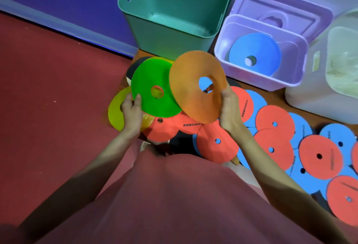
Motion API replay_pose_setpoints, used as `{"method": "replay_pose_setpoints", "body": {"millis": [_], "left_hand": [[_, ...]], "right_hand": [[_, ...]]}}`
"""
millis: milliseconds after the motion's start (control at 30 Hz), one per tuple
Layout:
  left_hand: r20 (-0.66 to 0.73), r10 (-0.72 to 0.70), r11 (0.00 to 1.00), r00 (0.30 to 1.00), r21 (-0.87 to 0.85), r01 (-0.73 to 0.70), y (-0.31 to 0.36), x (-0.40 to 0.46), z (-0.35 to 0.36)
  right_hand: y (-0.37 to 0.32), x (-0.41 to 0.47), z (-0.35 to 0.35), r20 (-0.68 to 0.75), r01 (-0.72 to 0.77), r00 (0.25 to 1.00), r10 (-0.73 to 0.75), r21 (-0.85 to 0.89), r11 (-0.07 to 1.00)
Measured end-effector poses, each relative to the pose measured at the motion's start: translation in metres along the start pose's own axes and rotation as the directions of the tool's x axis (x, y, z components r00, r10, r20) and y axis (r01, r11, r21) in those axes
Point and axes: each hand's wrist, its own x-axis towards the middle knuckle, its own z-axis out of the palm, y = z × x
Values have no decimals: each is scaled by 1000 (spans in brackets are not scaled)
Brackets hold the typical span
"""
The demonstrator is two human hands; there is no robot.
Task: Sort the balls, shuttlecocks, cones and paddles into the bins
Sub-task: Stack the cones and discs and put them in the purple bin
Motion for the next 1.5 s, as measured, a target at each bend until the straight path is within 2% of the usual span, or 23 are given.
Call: {"method": "replay_pose_setpoints", "body": {"millis": [167,267,333,533,833,1100,1200,1300,1433,1500], "left_hand": [[150,-94,993,984,-63,104,12,5,-5],[203,-123,980,971,-128,151,14,9,-13],[230,-166,964,959,-167,207,13,13,-22],[360,-193,940,913,-200,277,13,33,-50],[343,-233,950,910,-120,289,15,64,-98],[143,-150,981,978,-104,165,-8,103,-153],[106,-163,967,981,-178,180,-6,113,-169],[68,-165,962,984,-210,176,-7,124,-185],[74,-159,962,984,-212,172,-10,133,-198],[72,-164,962,984,-211,176,-13,134,-201]], "right_hand": [[-12,8,29,-75,-131,990,122,-134,982],[-10,12,49,-83,-219,974,212,-88,972],[-8,10,60,-84,-233,971,222,-141,962],[-17,8,87,10,-267,963,270,-121,956],[-42,9,152,37,-231,969,242,-193,954],[-64,-3,206,-20,-224,975,223,-120,967],[-54,-11,220,159,-125,971,179,-300,946],[-53,-16,233,395,13,900,183,-445,895],[-57,-16,248,517,91,805,290,-592,801],[-63,-15,250,528,96,786,321,-618,781]]}}
